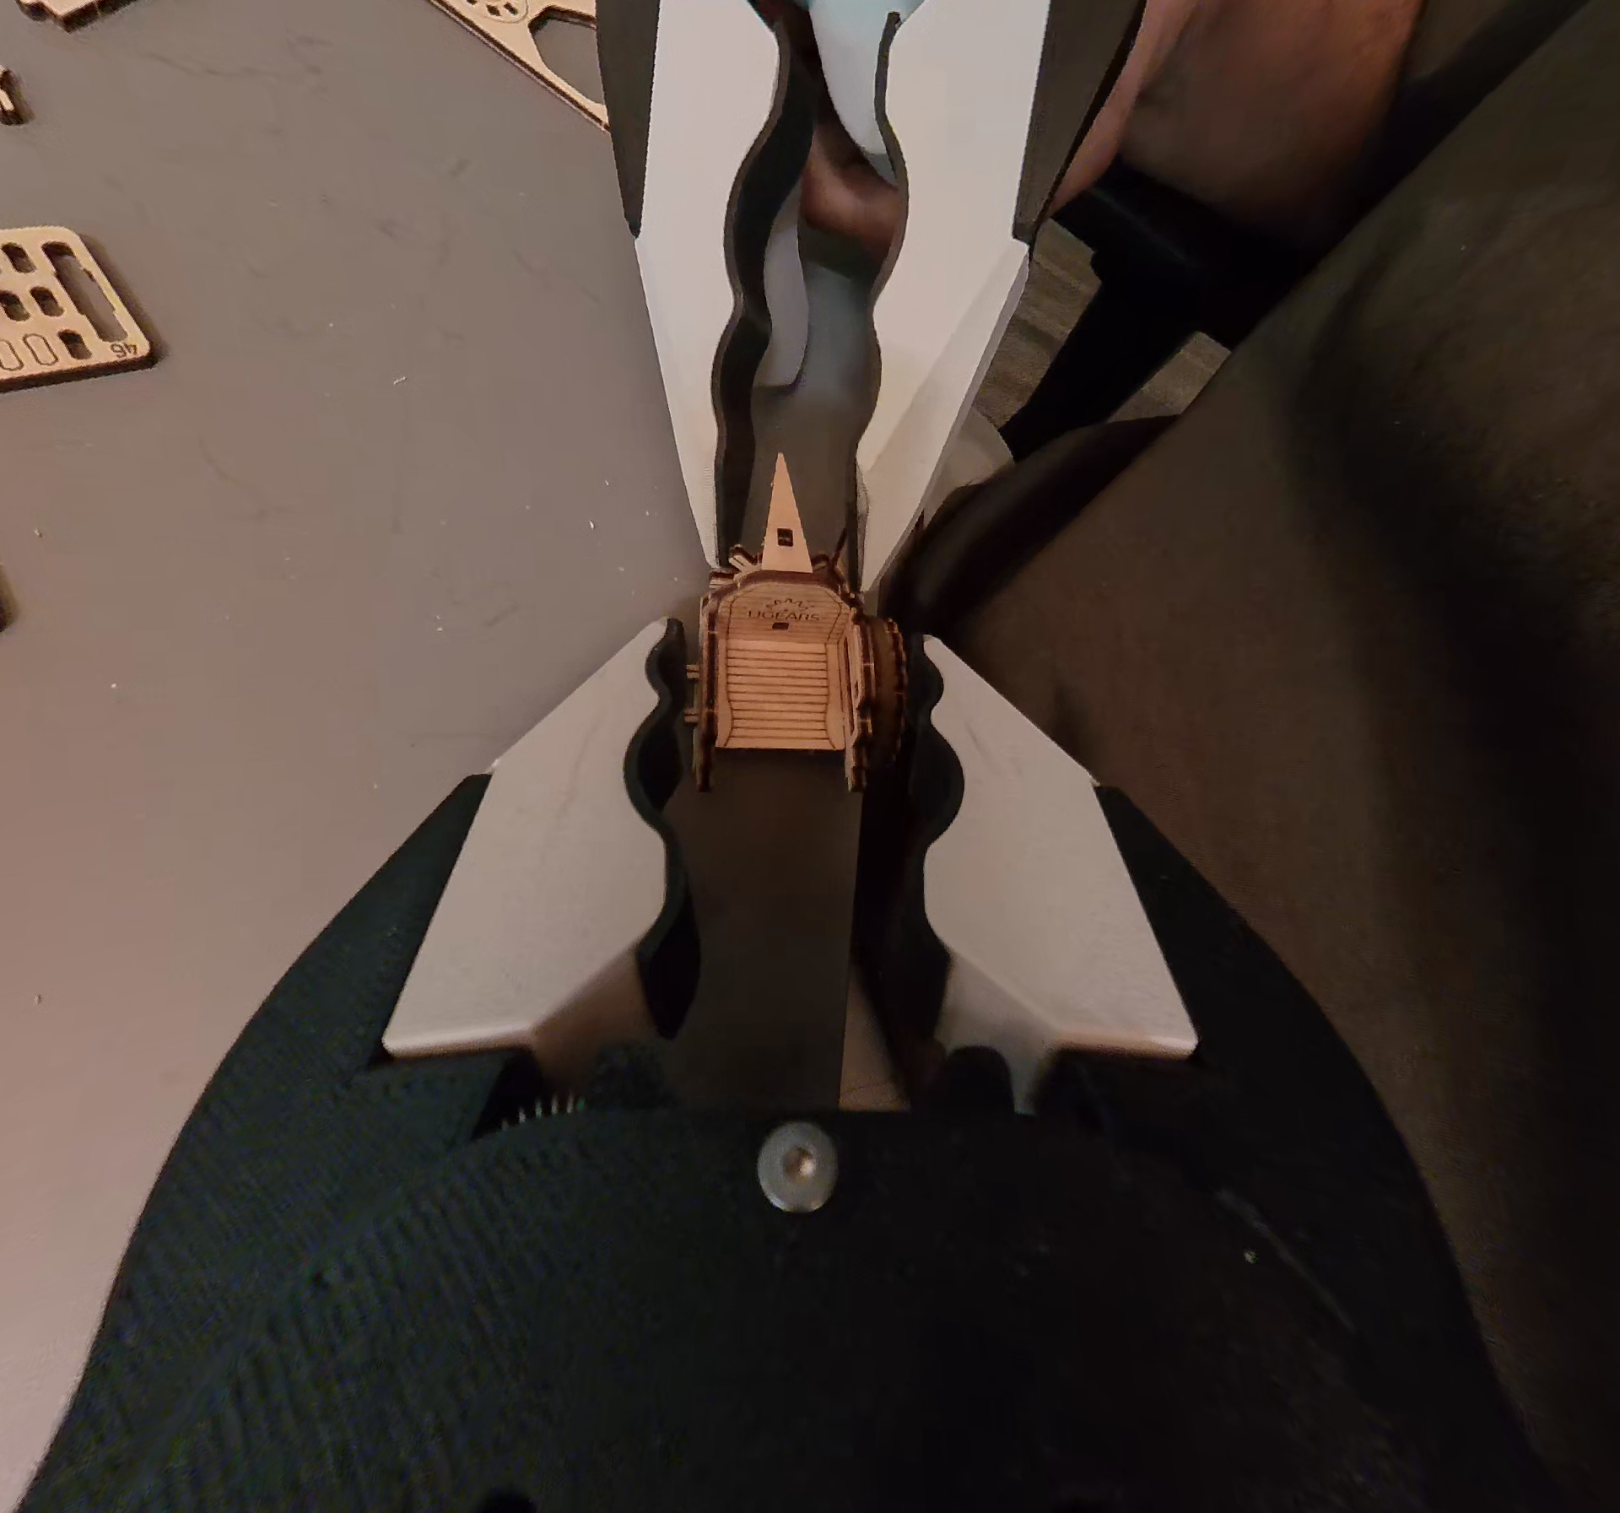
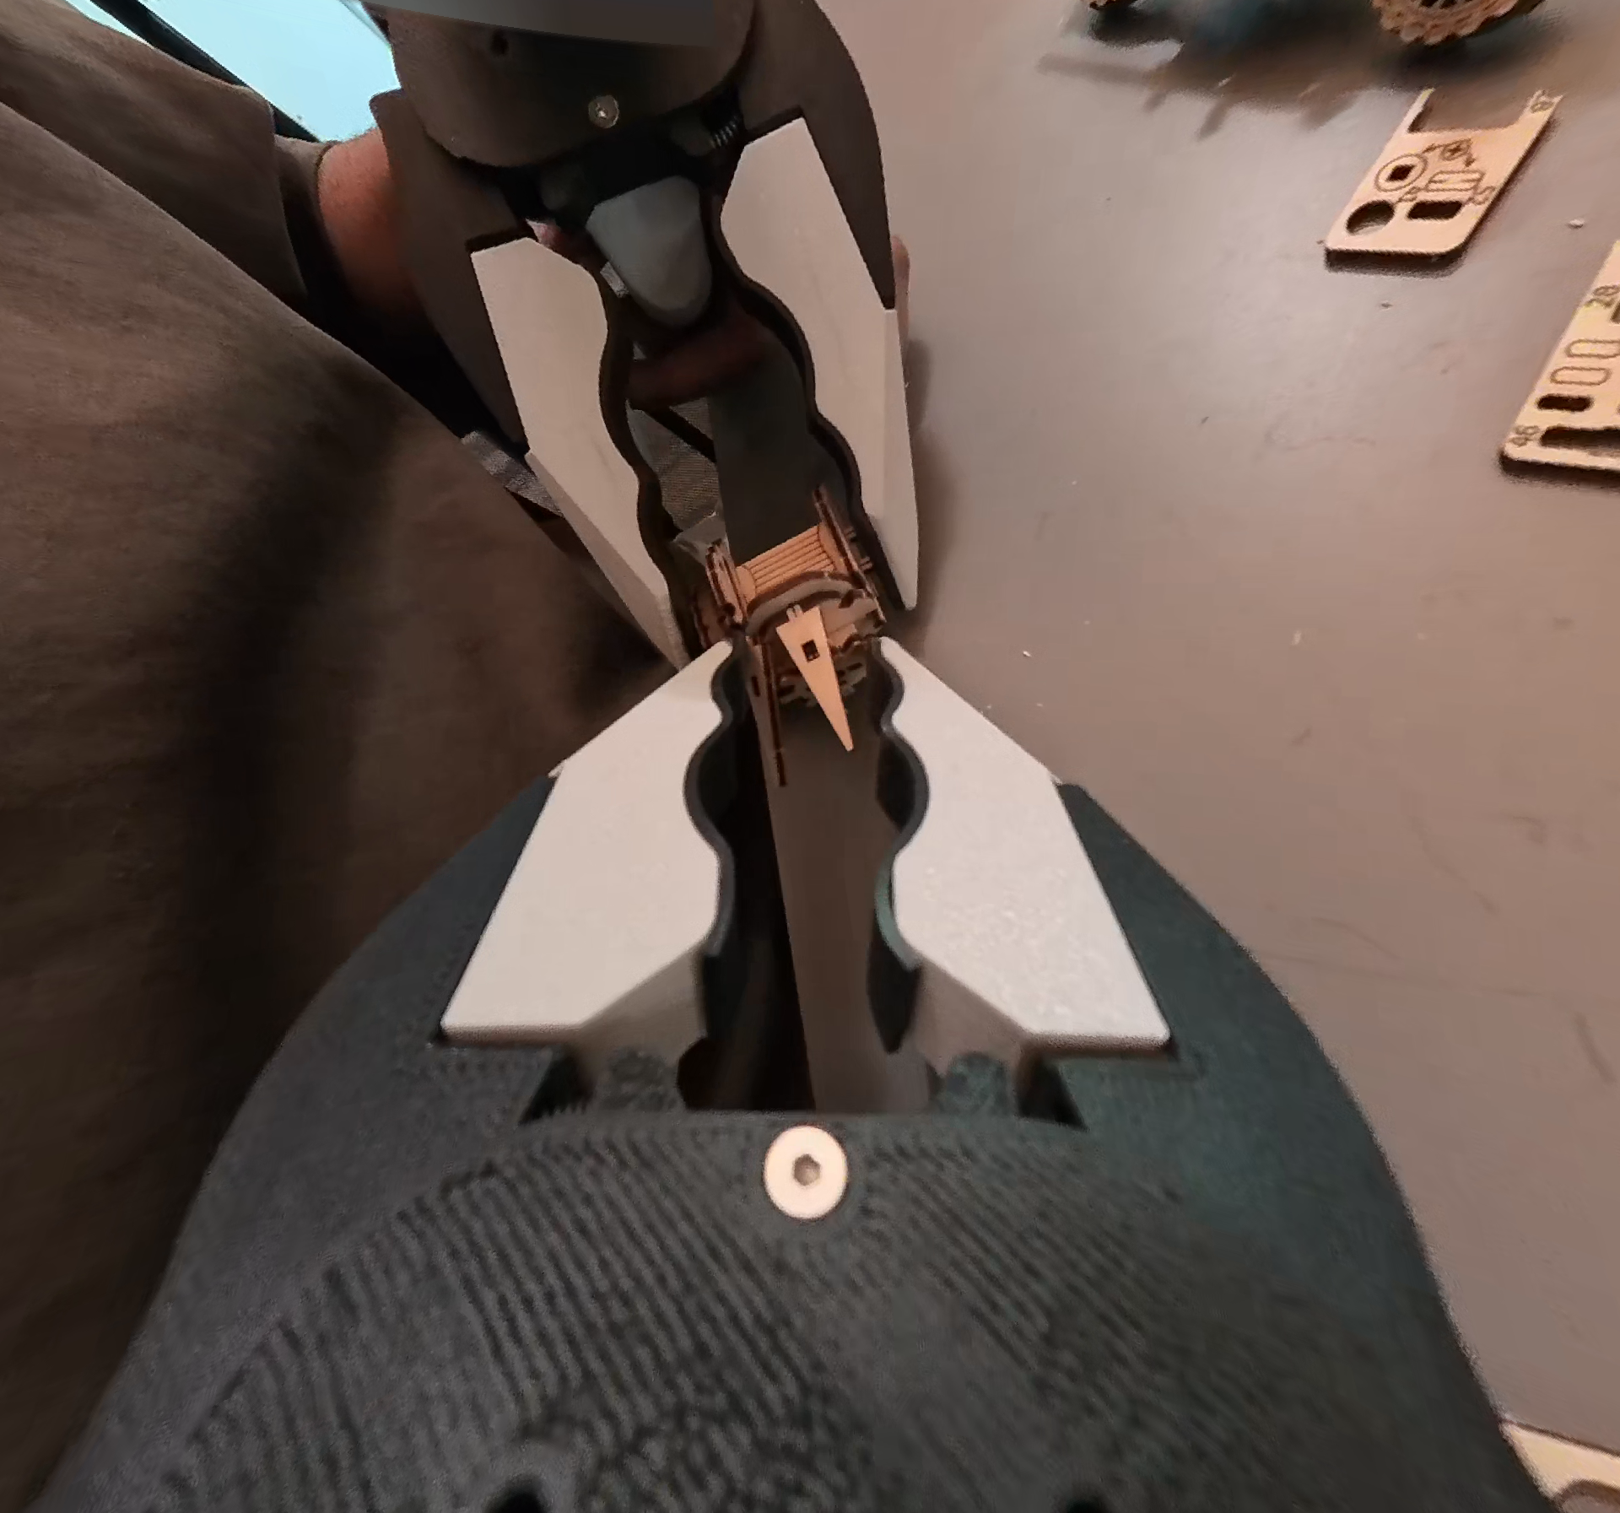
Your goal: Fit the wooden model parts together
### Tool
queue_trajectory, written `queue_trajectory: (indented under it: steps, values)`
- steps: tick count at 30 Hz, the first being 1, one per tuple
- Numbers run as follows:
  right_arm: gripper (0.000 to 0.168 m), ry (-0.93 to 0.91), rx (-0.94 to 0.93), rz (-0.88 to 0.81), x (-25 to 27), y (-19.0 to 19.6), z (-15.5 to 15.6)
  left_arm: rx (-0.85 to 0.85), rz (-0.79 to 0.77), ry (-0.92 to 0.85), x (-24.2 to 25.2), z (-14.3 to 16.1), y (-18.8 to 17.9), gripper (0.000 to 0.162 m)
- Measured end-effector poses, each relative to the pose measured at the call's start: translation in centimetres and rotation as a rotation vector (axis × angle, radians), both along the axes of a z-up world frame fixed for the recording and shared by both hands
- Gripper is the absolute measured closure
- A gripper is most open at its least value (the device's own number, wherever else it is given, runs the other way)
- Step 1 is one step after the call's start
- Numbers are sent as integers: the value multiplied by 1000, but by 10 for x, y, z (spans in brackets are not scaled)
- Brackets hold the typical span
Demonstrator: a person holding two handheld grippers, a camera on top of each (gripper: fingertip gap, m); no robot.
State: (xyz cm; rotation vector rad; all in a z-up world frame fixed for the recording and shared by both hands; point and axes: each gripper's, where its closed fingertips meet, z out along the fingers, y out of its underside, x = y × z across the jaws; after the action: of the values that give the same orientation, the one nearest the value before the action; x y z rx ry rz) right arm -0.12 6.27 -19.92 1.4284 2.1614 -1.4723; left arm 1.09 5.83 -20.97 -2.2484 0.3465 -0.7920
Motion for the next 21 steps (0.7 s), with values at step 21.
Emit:
queue_trajectory:
  steps: [21]
  values:
    - [142, 351, 344, 1, 26, 27, 2, -11, 105, -59, -20, 2, 9, 114]
